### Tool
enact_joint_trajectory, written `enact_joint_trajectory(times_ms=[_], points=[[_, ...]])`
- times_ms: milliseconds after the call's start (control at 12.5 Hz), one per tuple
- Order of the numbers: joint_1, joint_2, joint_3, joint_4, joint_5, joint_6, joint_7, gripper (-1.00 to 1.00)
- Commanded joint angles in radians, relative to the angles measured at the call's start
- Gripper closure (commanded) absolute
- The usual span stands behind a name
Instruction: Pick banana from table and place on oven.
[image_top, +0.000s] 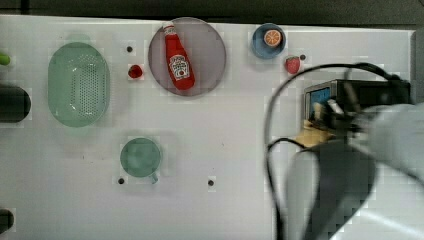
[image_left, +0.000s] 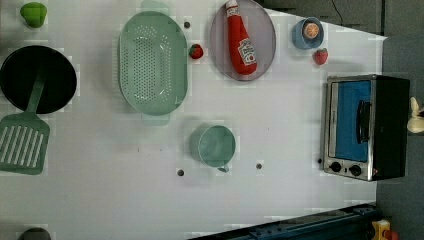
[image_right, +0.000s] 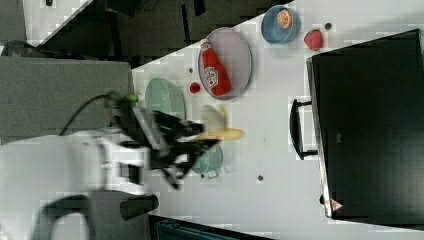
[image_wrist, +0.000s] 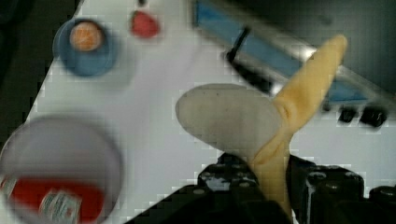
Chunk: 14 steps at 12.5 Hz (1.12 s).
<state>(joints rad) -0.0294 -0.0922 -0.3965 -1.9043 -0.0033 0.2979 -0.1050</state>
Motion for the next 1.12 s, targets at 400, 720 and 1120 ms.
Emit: enact_joint_trajectory(times_ms=[400,720,1120], points=[[-0.043,0.241,-0.191,0.039,-0.006,0.213,-0.525,0.57],[-0.051,0.308,-0.239,0.074,-0.001,0.211,-0.683,0.47],[-0.048,0.311,-0.229,0.073,-0.001,0.202,-0.686,-0.64]])
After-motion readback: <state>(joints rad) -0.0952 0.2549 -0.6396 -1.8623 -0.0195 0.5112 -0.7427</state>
